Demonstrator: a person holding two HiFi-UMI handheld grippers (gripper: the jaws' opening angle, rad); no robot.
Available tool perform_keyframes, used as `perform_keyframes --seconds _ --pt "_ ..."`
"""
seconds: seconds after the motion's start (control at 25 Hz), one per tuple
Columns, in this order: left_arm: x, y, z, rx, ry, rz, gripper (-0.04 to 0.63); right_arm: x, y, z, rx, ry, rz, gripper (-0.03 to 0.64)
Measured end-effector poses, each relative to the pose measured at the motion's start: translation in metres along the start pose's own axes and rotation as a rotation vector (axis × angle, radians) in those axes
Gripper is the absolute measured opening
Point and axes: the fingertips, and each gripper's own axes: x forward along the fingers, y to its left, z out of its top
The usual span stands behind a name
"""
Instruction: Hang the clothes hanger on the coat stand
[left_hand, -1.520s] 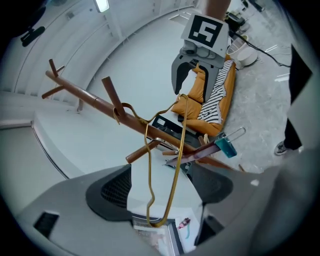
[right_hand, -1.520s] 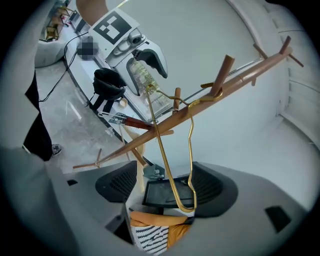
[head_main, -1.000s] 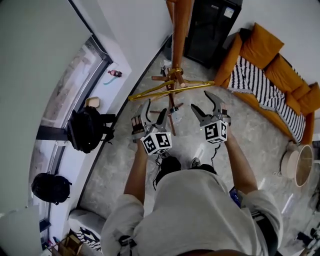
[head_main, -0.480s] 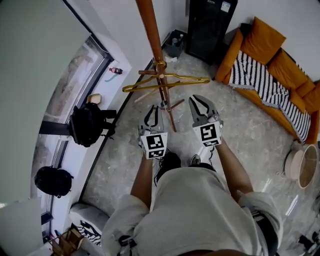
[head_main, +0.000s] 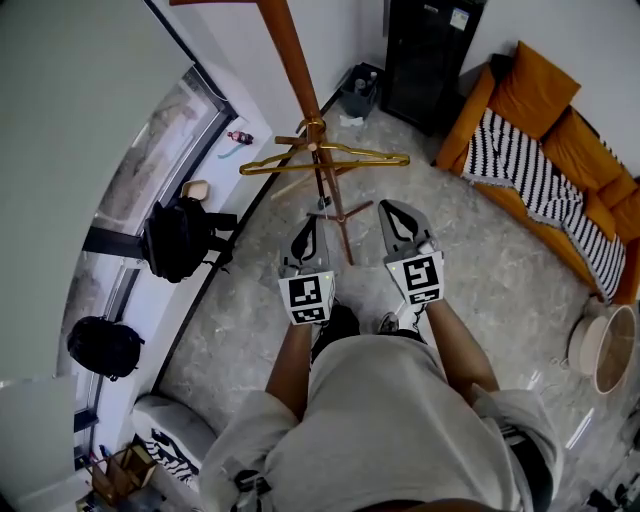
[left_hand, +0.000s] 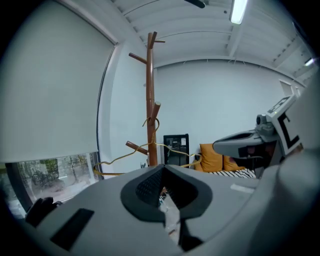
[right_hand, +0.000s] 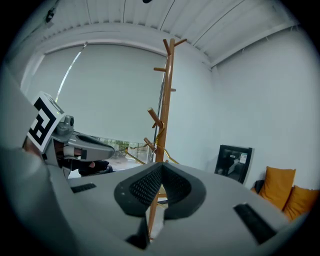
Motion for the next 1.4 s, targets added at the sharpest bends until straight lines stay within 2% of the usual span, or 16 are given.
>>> perform_keyframes --seconds 0.16,0.32,0.48,0.64,0.8,1.4 --pt "-0.018 -0.008 0.012 -0.017 -0.029 0.014 0.009 -0.016 0.003 0.023 -0.002 -0.051 -0.011 0.003" --pt "-0.037 -0.012 0.027 -0.092 -0.079 0.025 0.009 -0.033 0.009 0.049 -0.017 -0.11 -0.012 0.003" --pt "-0.054 -0.014 0.043 -0.064 -0.121 0.051 0.009 -0.048 0.01 0.072 0.001 -0.15 -0.016 0.003" --pt "-0.069 -0.019 0.056 -0.045 -0.162 0.052 0.008 -0.058 0.014 0.089 -0.036 -0.191 -0.019 0.003" --pt "-0.077 -0.025 0.058 -0.016 -0.164 0.066 0.009 -0.069 0.014 0.086 -0.014 -0.197 -0.016 0.003" --pt "-0.102 -0.039 0.061 -0.015 -0.179 0.082 0.009 -0.094 0.02 0.081 -0.026 -0.166 -0.003 0.003"
